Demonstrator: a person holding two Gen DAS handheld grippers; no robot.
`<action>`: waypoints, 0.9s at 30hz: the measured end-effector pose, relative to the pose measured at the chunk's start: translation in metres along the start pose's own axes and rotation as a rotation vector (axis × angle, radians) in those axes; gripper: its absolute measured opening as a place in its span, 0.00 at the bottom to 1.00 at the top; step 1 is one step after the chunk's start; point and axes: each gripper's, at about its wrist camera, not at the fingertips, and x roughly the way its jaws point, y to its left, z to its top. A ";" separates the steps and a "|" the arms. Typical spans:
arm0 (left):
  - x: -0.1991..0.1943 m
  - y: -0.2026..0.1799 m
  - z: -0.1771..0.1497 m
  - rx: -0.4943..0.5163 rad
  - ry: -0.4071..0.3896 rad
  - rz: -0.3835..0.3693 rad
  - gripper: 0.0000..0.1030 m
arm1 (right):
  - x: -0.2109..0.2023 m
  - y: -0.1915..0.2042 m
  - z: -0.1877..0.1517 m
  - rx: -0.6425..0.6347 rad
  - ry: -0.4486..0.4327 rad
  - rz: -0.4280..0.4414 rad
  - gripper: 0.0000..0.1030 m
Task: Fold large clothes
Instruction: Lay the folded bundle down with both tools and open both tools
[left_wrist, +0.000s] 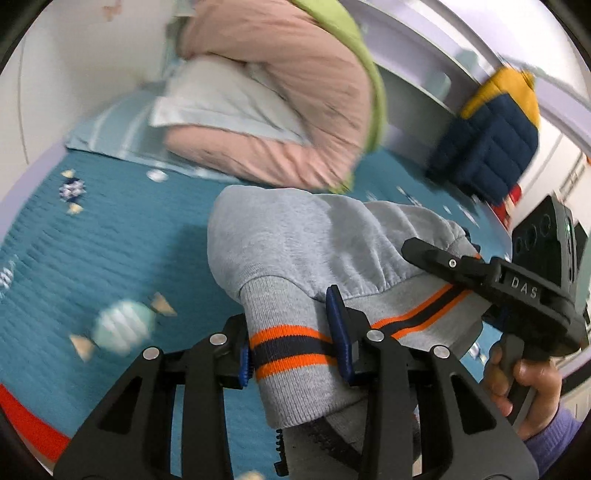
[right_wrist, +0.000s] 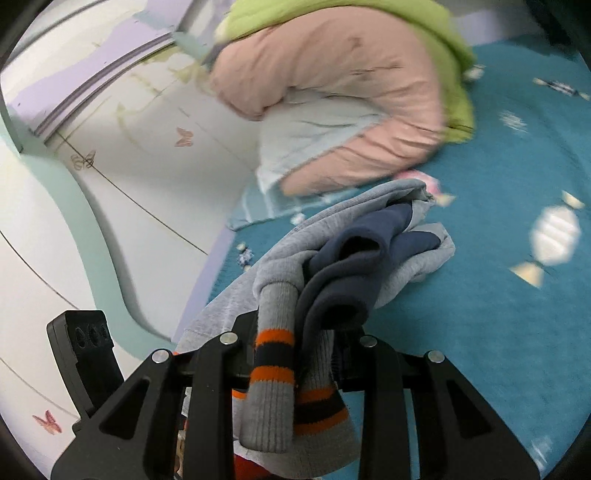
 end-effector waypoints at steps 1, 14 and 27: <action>0.003 0.014 0.007 0.002 -0.009 0.004 0.32 | 0.013 0.003 0.003 0.005 -0.007 0.004 0.24; 0.081 0.133 -0.069 -0.058 0.220 0.118 0.42 | 0.107 -0.055 -0.133 0.175 0.241 -0.174 0.38; 0.032 0.125 -0.093 -0.077 0.167 0.220 0.61 | 0.047 -0.074 -0.181 0.244 0.231 -0.210 0.44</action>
